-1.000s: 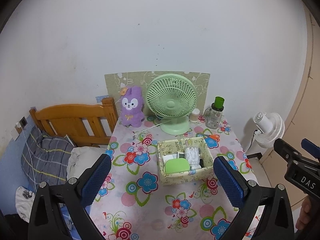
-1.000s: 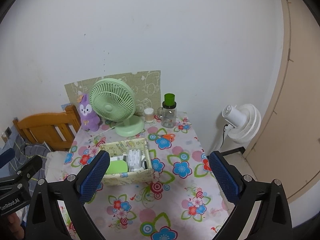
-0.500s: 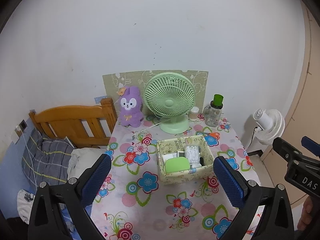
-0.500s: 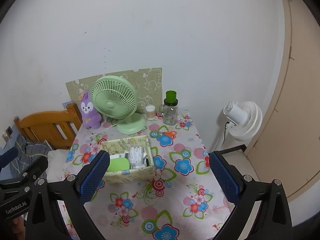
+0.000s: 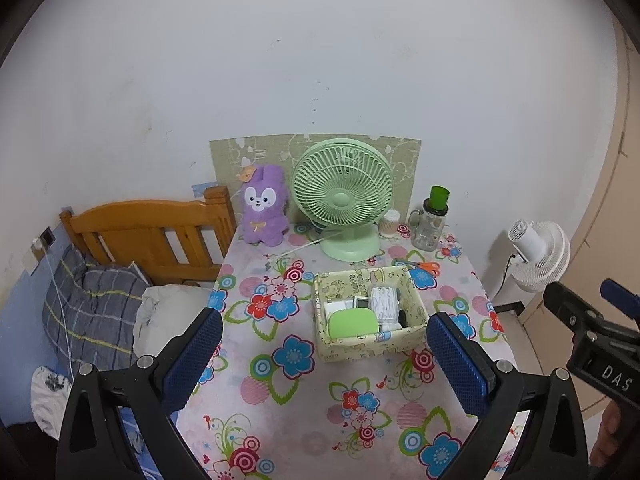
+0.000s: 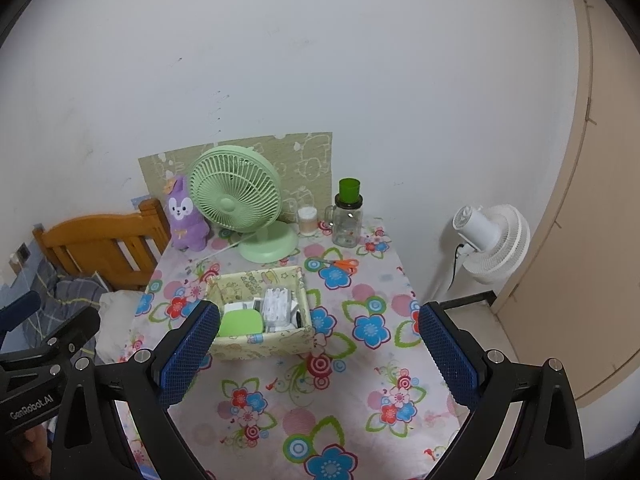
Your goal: Organize rigid objects
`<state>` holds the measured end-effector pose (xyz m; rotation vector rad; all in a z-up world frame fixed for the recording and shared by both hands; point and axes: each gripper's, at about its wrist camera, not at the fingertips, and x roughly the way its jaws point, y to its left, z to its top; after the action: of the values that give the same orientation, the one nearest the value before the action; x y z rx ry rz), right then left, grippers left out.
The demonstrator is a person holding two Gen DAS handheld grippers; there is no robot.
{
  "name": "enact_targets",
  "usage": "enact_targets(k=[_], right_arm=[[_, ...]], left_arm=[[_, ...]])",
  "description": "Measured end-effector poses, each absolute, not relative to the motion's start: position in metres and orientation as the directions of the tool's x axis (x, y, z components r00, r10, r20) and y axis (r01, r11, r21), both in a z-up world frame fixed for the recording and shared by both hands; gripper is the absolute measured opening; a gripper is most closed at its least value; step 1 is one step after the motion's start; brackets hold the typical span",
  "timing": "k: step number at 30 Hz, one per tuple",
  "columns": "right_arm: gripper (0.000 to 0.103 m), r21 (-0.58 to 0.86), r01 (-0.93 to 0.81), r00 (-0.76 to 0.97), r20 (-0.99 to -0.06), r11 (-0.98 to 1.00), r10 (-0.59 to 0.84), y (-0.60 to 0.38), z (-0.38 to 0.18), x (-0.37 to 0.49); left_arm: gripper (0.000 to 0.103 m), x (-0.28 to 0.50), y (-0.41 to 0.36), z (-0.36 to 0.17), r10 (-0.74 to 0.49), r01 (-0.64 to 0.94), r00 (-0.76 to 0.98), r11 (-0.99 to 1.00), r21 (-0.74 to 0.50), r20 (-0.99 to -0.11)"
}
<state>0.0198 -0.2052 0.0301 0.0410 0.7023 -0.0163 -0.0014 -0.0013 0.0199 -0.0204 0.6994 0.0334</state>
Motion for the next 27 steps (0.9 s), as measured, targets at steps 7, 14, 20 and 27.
enact_targets(k=[7,14,20,27], right_arm=[[0.101,0.036,0.015,0.770,-0.638,0.999,0.012,-0.207,0.031,0.018],[0.101,0.037,0.007,0.775,-0.632,0.999,0.018,-0.209,0.032,0.014],[0.101,0.040,0.007,0.780,-0.625,0.999,0.019,-0.211,0.033,0.010],[0.101,0.039,0.006,0.780,-0.626,0.999,0.019,-0.211,0.034,0.009]], left_arm=[[0.103,-0.006,-0.009,0.020,0.049,-0.060,0.767,0.998,0.005,-0.640],[0.103,-0.011,-0.014,0.023,0.068,-0.064,0.774,0.998,0.029,-0.629],[0.103,-0.012,-0.013,0.023,0.052,-0.064,0.768,0.998,0.005,-0.638],[0.103,-0.013,-0.012,0.022,0.066,-0.077,0.766,0.997,0.010,-0.639]])
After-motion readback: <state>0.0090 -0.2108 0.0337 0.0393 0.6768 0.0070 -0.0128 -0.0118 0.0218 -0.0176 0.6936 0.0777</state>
